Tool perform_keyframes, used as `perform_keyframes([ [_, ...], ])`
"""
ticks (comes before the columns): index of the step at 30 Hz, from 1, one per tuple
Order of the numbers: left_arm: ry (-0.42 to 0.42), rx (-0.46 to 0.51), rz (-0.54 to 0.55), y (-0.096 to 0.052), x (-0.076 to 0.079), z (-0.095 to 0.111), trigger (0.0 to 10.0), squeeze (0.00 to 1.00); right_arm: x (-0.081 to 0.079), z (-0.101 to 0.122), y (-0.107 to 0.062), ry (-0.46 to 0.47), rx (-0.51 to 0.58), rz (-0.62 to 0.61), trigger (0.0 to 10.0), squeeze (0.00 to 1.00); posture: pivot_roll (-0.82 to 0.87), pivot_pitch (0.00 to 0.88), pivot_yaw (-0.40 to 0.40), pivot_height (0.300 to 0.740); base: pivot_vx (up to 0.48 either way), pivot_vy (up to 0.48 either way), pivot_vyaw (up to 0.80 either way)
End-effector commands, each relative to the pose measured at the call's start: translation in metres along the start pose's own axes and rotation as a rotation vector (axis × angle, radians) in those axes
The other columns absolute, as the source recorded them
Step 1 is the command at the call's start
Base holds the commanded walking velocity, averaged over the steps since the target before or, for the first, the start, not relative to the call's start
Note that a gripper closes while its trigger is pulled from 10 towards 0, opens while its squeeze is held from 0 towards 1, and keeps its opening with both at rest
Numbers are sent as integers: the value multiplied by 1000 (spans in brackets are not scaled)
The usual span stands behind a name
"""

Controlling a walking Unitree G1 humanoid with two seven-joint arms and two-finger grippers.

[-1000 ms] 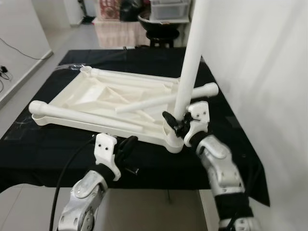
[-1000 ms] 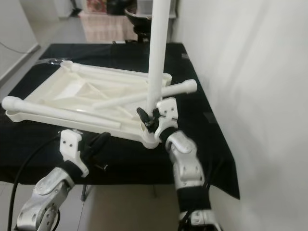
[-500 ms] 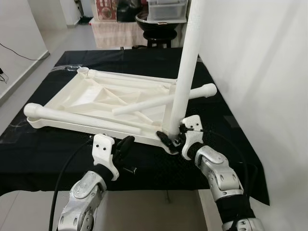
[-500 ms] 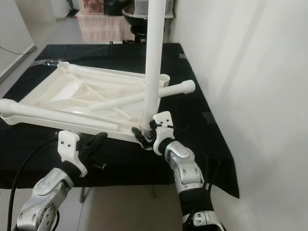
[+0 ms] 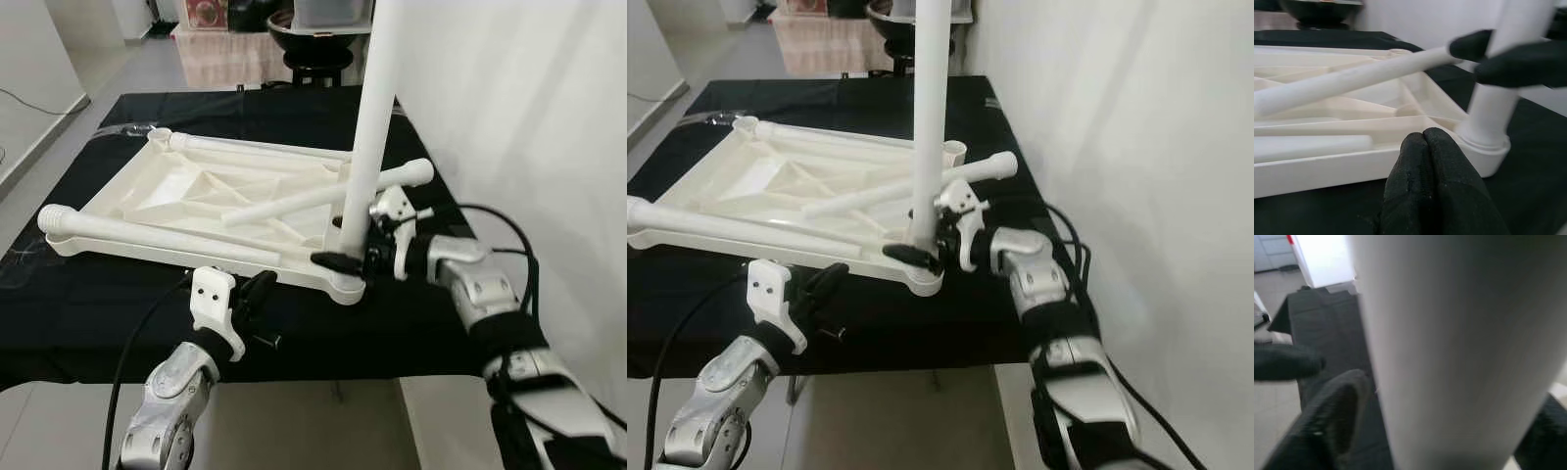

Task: Building children table

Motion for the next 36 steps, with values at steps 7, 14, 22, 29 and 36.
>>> perform_keyframes([
  [7, -4, -50, -103, -4, 13, -6, 10000, 0, 4, 6, 6, 14, 17, 16, 0, 0, 43, 85, -18, 740, 0, 0, 0],
  [14, -19, -36, -78, -5, 11, -3, 10000, 0, 22, -43, -16, 60, -167, -403, 0, 0, 21, 103, -25, 740, 0, 0, 0],
  [22, -10, -32, -60, -4, 3, -1, 10000, 0, -29, -60, -17, 244, -136, -711, 0, 0, -7, 103, 9, 740, 0, 0, 0],
  [29, -18, -31, -26, -2, -2, -2, 10000, 0, -24, -27, 2, 200, 9, -550, 10000, 1000, 4, 82, -8, 740, 0, 0, 0],
  [36, 13, -36, 12, -4, -7, -1, 10000, 0, -55, -14, -11, 222, 59, -376, 10000, 1000, -4, 83, -4, 740, 0, 0, 0],
])
Point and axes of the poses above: a point about 5 cm out from each wrist's last joint towards the gripper, its own y axis pointing out of the wrist towards the gripper, its own z axis along the axis of the wrist's last joint, x = y × z, the point moved 3 cm from there along y, pointing out of the wrist towards the gripper, and after that the axes turned 6 degrees about -y, right-handed, at the moved point
